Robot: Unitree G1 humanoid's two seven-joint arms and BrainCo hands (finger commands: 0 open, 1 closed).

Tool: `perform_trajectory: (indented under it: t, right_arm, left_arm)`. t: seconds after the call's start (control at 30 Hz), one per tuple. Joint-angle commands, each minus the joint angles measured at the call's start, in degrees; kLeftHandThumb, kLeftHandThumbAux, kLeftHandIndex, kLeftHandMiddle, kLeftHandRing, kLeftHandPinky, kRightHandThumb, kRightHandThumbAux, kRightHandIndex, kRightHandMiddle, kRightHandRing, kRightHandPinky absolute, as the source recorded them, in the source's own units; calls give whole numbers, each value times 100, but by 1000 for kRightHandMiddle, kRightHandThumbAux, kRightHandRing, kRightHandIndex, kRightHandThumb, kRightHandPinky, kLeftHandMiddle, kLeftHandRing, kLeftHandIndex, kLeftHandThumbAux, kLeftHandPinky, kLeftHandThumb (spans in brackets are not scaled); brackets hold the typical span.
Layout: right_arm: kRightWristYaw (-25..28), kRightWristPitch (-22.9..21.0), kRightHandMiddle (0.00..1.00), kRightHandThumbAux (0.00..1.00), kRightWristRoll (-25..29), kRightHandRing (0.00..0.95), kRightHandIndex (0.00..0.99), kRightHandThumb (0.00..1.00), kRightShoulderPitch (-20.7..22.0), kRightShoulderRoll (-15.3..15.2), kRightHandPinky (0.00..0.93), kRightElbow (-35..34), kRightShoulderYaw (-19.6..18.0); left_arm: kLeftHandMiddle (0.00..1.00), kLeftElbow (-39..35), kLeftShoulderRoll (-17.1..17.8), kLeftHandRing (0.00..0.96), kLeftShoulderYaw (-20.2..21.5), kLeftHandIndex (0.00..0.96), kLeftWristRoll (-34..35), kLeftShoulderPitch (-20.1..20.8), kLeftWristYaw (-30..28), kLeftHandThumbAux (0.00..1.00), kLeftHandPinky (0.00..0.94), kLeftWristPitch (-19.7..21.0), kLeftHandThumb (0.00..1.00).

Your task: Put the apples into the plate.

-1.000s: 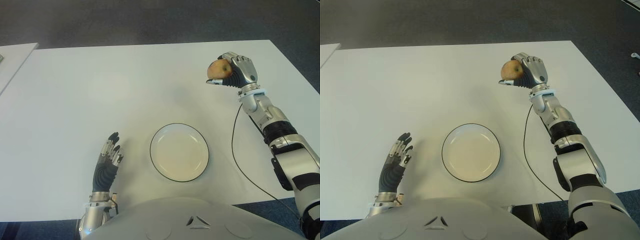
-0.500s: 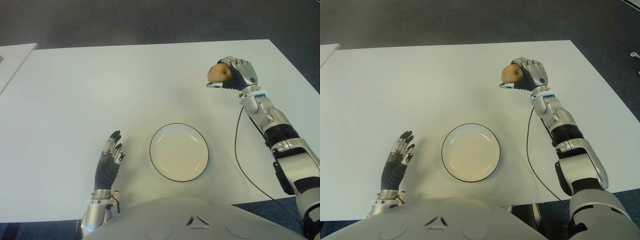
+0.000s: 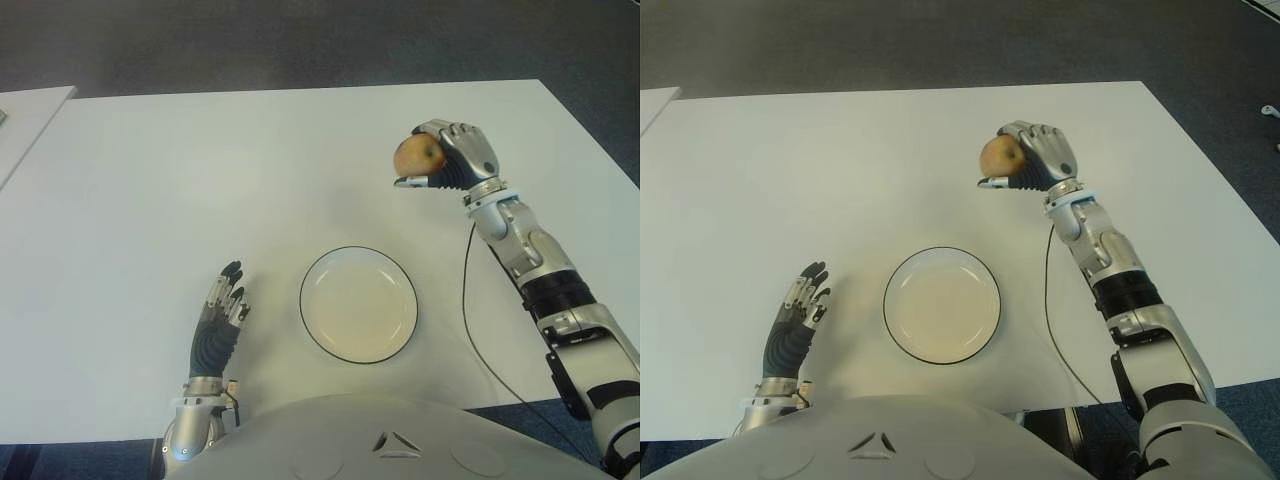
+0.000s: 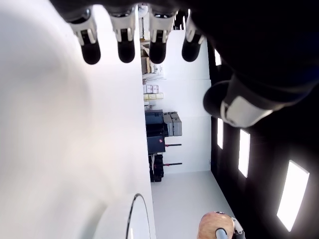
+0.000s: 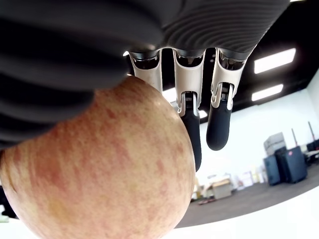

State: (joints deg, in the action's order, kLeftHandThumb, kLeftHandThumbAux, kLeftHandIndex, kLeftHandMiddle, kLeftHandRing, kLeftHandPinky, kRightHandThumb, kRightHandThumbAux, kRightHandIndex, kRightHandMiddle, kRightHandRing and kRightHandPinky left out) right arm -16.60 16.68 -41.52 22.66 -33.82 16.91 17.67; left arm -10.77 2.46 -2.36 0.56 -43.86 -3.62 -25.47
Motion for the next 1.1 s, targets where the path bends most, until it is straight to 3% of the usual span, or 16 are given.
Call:
perform_trajectory:
  t: [0.03,0.37,0.73,1.1]
  right_arm:
    - [-88,263,878,707,-195,862,441,748,-444,-9,843,-544,52]
    - [-171,663,877,707,-581,869,441,747,-1090,22,858,-1450,67]
    - [318,905,869,707,-596,866,441,745,-1675,-140,859,-2637,-127]
    - [794,1375,858,707,-453,859,442,743,-1993,-382,858,-3163,-343]
  left_arm:
    - [0,-28,-6,0,22,0,58,-10,-8,514,0,142,42]
    - [0,16,26,0,29,0,10,-14,-26,509,0,79,46]
    - [0,70,23,0,7,0,16,-3,-37,502,0,24,48]
    - [0,66,-32,0,-25,17,70,-4,-24,490,0,-62,59]
